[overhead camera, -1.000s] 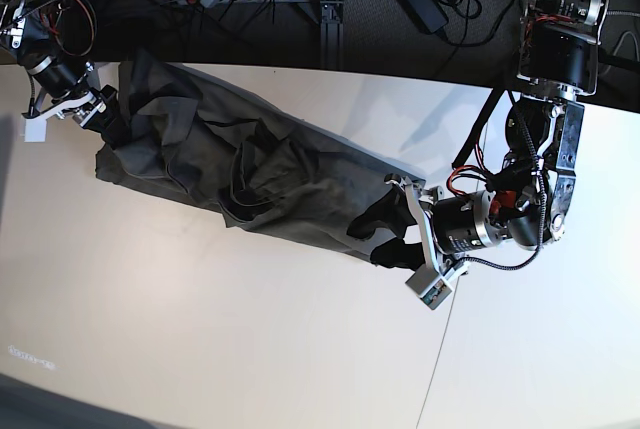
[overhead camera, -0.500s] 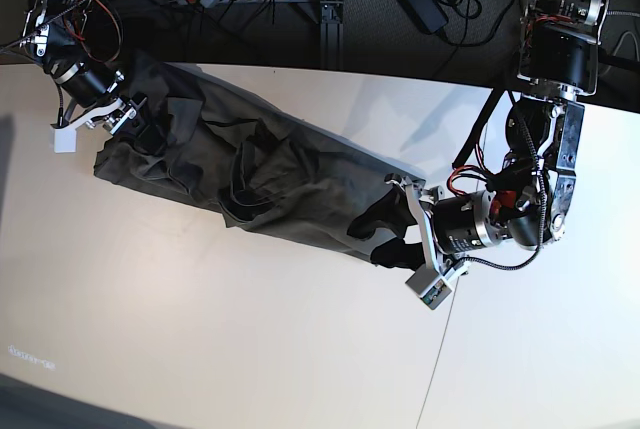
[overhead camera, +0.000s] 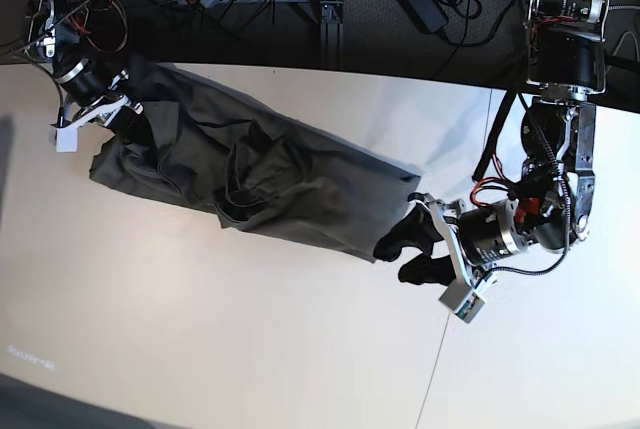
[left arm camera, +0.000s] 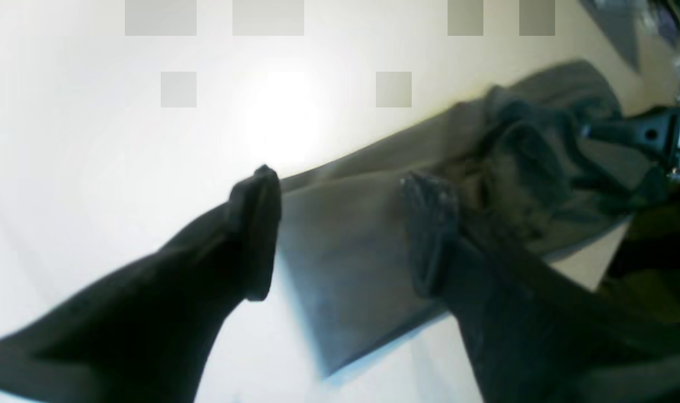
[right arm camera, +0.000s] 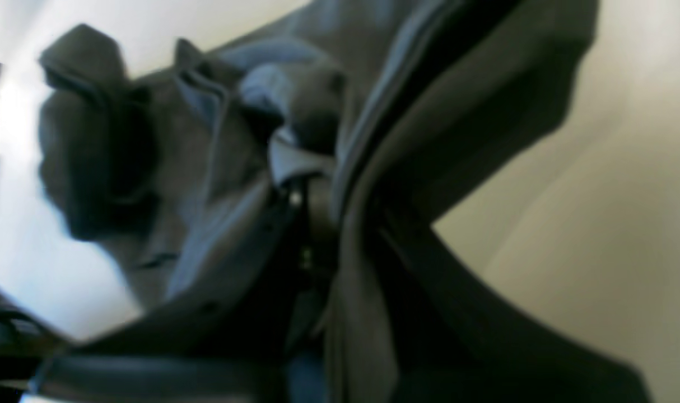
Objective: Fold the T-shirt properly
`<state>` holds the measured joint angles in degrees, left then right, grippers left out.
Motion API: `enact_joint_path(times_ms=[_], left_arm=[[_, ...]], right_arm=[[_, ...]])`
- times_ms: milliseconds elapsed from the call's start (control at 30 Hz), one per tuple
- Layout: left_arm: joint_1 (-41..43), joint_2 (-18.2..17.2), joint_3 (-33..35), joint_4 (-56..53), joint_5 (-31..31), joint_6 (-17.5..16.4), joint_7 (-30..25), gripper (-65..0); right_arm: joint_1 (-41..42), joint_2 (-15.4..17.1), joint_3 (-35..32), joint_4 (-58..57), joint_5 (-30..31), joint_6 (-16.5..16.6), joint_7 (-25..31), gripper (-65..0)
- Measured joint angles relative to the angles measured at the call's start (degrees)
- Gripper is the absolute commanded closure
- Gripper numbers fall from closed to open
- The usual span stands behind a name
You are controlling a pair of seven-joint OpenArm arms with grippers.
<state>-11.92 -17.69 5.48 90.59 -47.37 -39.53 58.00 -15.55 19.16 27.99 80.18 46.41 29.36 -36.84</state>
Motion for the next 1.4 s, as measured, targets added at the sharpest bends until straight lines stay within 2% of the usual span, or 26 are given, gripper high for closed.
enact_joint_path(times_ms=[200,433,500,633,700,800,967,1167,1400], left_arm=[[1.29,-3.61,-1.77,0.04,-1.77,0.00,0.37,-37.6],[4.07,-4.22,-1.77,0.04,-2.10,0.02,0.76,-37.6],[5.79,-4.20,-1.75,0.04,-2.12,0.00,0.83,-37.6],[9.64,-3.48,-1.68,0.04,-2.27,0.00,1.16,-37.6],[11.41,-2.60,-1.70,0.04,-2.29,0.02,0.74,-37.6],[13.97,-1.16,-1.73,0.04,-2.19,0.02,0.22,-37.6],[16.74,1.36,-1.53,-0.02,-1.27,0.02,-0.61,-37.6],[16.61,5.38,0.87,-3.54,0.68,0.04,-1.64,-37.6],[15.89,6.60,3.85,-11.04,2.10,-0.33,-14.03,-37.6]], right_arm=[[5.33,8.17,0.07,-1.03,-7.76,0.02,-2.25,0.0],[15.89,13.92,-0.20,-6.08,-7.37,0.02,-2.91,0.0],[18.14,14.78,-0.13,-6.64,-5.75,0.02,-5.51,0.0],[21.42,16.09,-1.05,-6.69,2.93,0.02,-10.45,0.0],[23.08,16.06,-3.04,-6.08,5.22,0.04,-11.61,0.0],[24.61,15.76,-8.09,-3.06,5.42,0.04,-12.04,0.0],[24.63,15.91,-20.52,5.88,2.69,0.02,-12.98,0.0],[24.44,12.85,-31.36,11.19,0.37,0.02,-13.09,0.0],[24.44,7.15,-36.79,13.57,-1.68,0.02,-13.09,0.0]])
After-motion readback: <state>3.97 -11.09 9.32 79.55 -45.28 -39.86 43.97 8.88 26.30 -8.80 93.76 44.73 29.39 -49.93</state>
